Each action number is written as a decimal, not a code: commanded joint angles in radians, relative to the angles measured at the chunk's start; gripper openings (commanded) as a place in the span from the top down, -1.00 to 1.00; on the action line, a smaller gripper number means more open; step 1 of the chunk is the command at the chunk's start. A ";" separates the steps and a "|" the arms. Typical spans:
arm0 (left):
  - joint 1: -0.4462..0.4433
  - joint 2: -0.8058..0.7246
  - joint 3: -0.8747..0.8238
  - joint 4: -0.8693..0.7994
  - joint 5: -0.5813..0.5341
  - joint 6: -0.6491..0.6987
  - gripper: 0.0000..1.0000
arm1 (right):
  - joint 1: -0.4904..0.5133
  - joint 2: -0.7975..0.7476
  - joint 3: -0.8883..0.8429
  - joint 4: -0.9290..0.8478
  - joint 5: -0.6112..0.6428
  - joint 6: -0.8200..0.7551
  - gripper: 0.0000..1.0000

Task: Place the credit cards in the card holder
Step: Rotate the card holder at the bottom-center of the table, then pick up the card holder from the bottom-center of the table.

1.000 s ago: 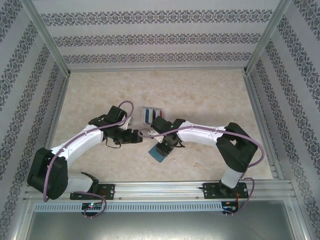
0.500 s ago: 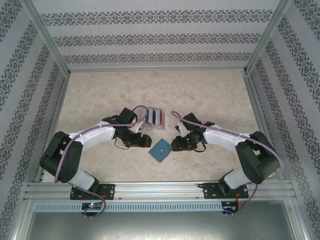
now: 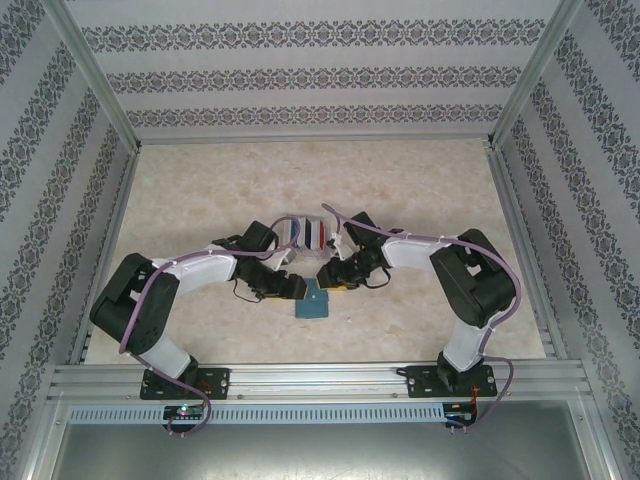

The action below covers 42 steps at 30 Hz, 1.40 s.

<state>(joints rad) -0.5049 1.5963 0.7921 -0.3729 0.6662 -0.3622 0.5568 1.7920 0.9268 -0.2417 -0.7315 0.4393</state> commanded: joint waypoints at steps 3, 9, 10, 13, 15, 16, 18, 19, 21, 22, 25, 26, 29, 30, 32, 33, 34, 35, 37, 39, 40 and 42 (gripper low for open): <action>-0.013 0.005 -0.039 0.032 0.009 -0.024 -0.48 | -0.019 -0.014 0.020 0.000 -0.029 -0.010 0.15; -0.037 0.017 -0.073 0.128 0.059 -0.100 -0.31 | -0.024 -0.101 -0.097 0.001 -0.105 0.014 0.15; -0.051 0.021 -0.073 0.144 0.059 -0.105 -0.28 | -0.022 -0.106 -0.117 0.010 -0.123 0.018 0.15; -0.091 0.053 -0.074 0.176 0.038 -0.122 -0.11 | -0.009 -0.104 -0.165 0.040 -0.121 0.020 0.15; -0.098 0.069 -0.092 0.220 0.039 -0.161 0.01 | 0.000 -0.090 -0.184 0.060 -0.124 0.022 0.18; -0.101 0.071 -0.102 0.247 0.043 -0.179 0.04 | 0.006 -0.088 -0.192 0.066 -0.123 0.021 0.19; -0.116 0.068 -0.115 0.288 0.046 -0.202 0.07 | 0.022 -0.093 -0.210 0.087 -0.114 0.022 0.19; -0.125 0.067 -0.115 0.296 0.048 -0.203 0.08 | 0.027 -0.097 -0.217 0.101 -0.113 0.028 0.20; -0.142 0.067 -0.116 0.324 0.060 -0.213 0.15 | 0.033 -0.099 -0.225 0.135 -0.111 0.040 0.21; -0.144 0.067 -0.119 0.342 0.064 -0.224 0.20 | 0.037 -0.101 -0.224 0.150 -0.108 0.045 0.21; -0.146 0.061 -0.129 0.396 0.065 -0.254 0.27 | 0.046 -0.094 -0.221 0.190 -0.093 0.058 0.23; -0.146 0.056 -0.131 0.408 0.064 -0.261 0.28 | 0.048 -0.089 -0.225 0.213 -0.089 0.067 0.24; -0.146 0.042 -0.141 0.457 0.062 -0.294 0.39 | 0.055 -0.081 -0.249 0.310 -0.082 0.132 0.29; -0.146 0.038 -0.145 0.474 0.062 -0.307 0.45 | 0.059 -0.082 -0.258 0.352 -0.077 0.161 0.30; -0.146 0.027 -0.142 0.487 0.061 -0.326 0.57 | 0.068 -0.092 -0.261 0.377 -0.046 0.193 0.33; -0.146 0.019 -0.135 0.481 0.061 -0.335 0.64 | 0.072 -0.104 -0.259 0.370 -0.022 0.203 0.33; -0.146 0.008 -0.128 0.472 0.060 -0.338 0.69 | 0.074 -0.117 -0.256 0.356 0.003 0.211 0.33; -0.146 -0.006 -0.120 0.460 0.051 -0.341 0.78 | 0.073 -0.133 -0.252 0.340 0.029 0.218 0.32; -0.146 -0.035 -0.099 0.397 0.004 -0.350 1.00 | 0.075 -0.182 -0.244 0.273 0.118 0.213 0.26; -0.146 -0.070 -0.083 0.364 -0.025 -0.359 1.00 | 0.083 -0.245 -0.249 0.198 0.233 0.180 0.17; -0.145 -0.082 -0.077 0.350 -0.040 -0.368 1.00 | 0.083 -0.266 -0.251 0.171 0.278 0.168 0.16; -0.145 -0.097 -0.059 0.312 -0.067 -0.383 1.00 | 0.090 -0.304 -0.261 0.134 0.345 0.134 0.15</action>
<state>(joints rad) -0.6353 1.5410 0.6952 -0.0029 0.6369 -0.7132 0.6388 1.5444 0.6758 -0.0505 -0.5591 0.6209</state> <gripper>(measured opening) 0.093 0.423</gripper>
